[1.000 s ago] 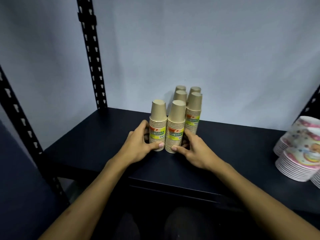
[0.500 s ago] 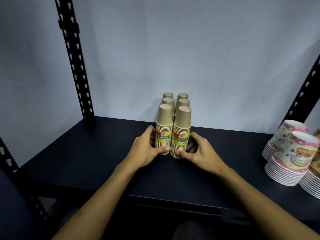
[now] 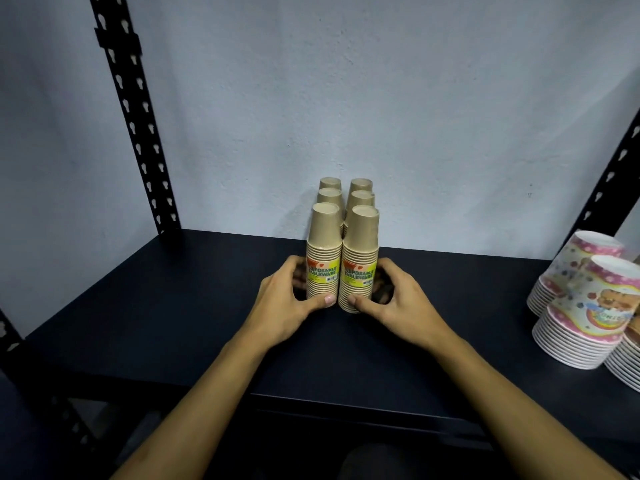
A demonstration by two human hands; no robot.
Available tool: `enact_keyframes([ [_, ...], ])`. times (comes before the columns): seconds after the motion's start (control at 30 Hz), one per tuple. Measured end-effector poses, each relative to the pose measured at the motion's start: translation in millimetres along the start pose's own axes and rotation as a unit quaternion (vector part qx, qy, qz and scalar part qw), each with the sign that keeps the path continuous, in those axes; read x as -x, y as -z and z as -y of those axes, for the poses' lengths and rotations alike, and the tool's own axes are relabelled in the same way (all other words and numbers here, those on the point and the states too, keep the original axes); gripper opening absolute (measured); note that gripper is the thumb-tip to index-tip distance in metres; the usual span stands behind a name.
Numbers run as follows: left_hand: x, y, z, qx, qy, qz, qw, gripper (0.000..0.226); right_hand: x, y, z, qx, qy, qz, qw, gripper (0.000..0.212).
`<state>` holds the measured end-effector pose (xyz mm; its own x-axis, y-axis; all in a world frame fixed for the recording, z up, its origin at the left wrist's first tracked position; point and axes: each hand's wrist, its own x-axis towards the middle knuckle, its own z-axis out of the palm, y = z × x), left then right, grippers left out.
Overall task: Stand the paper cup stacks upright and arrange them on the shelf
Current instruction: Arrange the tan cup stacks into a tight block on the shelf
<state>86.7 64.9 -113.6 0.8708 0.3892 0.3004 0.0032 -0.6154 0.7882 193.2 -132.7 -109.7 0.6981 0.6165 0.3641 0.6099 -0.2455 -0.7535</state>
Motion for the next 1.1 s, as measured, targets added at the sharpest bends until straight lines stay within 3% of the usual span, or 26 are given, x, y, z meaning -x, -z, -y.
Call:
enact_keyframes([
  [0.27, 2, -1, -2, -0.007, -0.004, 0.001, 1.000, 0.065, -1, -1, -2, -0.009, -0.005, -0.023, 1.000, 0.053],
  [0.6, -3, -9, 6, -0.092, 0.009, 0.008, 0.996, 0.075, -3, -2, -9, -0.019, -0.017, -0.042, 0.999, 0.075],
  [0.9, -4, -11, 4, -0.126, 0.017, 0.001, 0.992, 0.074, -4, -2, -6, -0.001, -0.021, -0.042, 0.999, 0.054],
  [1.1, -5, -12, 6, -0.143, 0.026, 0.001, 0.989, 0.074, -3, -1, -4, 0.000, -0.023, -0.035, 0.999, 0.053],
])
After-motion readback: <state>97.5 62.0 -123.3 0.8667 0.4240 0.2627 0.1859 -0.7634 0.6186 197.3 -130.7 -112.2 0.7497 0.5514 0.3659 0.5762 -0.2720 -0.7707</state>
